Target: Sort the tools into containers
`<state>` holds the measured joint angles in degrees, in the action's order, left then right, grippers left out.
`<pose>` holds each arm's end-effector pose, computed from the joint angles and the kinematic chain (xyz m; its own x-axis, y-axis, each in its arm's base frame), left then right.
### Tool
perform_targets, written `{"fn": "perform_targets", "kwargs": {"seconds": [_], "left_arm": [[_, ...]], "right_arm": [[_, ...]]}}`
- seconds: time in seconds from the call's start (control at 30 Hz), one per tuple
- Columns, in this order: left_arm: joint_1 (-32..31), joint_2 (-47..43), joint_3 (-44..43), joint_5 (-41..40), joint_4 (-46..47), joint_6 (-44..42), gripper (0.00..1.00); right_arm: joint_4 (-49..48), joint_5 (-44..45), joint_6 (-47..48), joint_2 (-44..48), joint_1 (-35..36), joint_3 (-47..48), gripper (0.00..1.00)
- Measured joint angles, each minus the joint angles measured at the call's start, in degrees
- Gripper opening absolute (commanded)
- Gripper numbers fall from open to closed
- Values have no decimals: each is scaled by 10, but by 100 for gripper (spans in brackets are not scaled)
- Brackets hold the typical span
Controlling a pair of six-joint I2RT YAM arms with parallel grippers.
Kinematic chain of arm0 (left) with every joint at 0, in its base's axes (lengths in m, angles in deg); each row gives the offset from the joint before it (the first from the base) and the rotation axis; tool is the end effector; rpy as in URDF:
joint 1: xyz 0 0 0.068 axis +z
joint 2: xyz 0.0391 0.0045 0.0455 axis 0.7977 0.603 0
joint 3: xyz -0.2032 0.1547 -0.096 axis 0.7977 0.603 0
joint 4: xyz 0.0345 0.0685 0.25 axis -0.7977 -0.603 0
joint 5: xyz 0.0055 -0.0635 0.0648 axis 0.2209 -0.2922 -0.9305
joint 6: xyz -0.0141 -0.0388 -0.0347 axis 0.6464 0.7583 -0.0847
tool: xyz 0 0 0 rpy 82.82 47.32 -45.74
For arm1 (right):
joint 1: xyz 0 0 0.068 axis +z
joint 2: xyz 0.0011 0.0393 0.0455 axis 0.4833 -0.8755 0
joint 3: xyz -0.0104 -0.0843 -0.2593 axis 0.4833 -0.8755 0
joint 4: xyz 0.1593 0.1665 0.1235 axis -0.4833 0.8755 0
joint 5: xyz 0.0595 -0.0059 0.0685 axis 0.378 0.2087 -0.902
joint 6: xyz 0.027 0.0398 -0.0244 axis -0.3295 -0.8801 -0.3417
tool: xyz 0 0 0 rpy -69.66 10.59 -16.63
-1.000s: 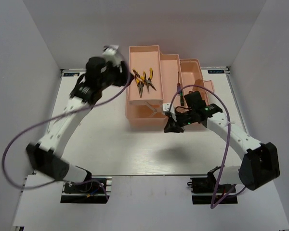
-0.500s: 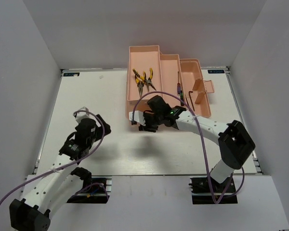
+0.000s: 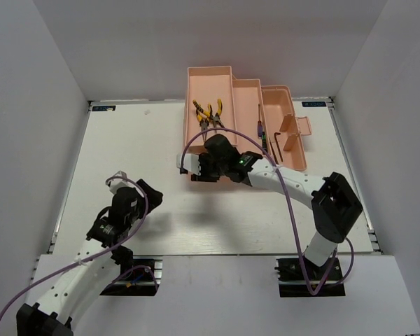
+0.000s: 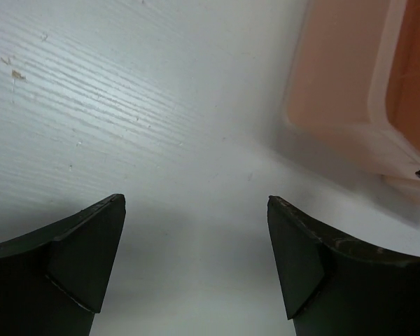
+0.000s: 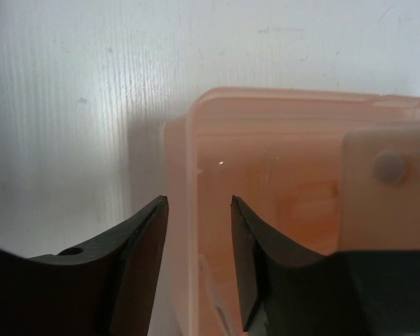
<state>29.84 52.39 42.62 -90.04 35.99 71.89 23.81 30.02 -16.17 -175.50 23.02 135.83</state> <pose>0.1246 -0.0442 0.1955 -0.5206 -0.5928 -0.6145 -0.2966 0.8004 -0.5209 0.2329 0.3049 0.2635 0.3483 -0.7161 -0.6049 -0.8581 0.0162 -0.5133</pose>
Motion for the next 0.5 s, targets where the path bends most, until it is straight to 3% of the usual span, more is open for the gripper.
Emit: {"fn": "perform_targets", "kwargs": {"seconds": [0.33,0.4,0.47,0.5], "left_arm": [[0,9,17,30,30,17,92],[0,19,17,35,39,18,92],[0,33,17,41,52,21,92],[0,41,17,47,60,23,90]], "right_arm": [[-3,9,14,-76,2,25,52],[-3,15,21,-91,2,25,38],[-6,23,26,-101,2,25,17],[-13,27,22,-102,1,26,1]]}}
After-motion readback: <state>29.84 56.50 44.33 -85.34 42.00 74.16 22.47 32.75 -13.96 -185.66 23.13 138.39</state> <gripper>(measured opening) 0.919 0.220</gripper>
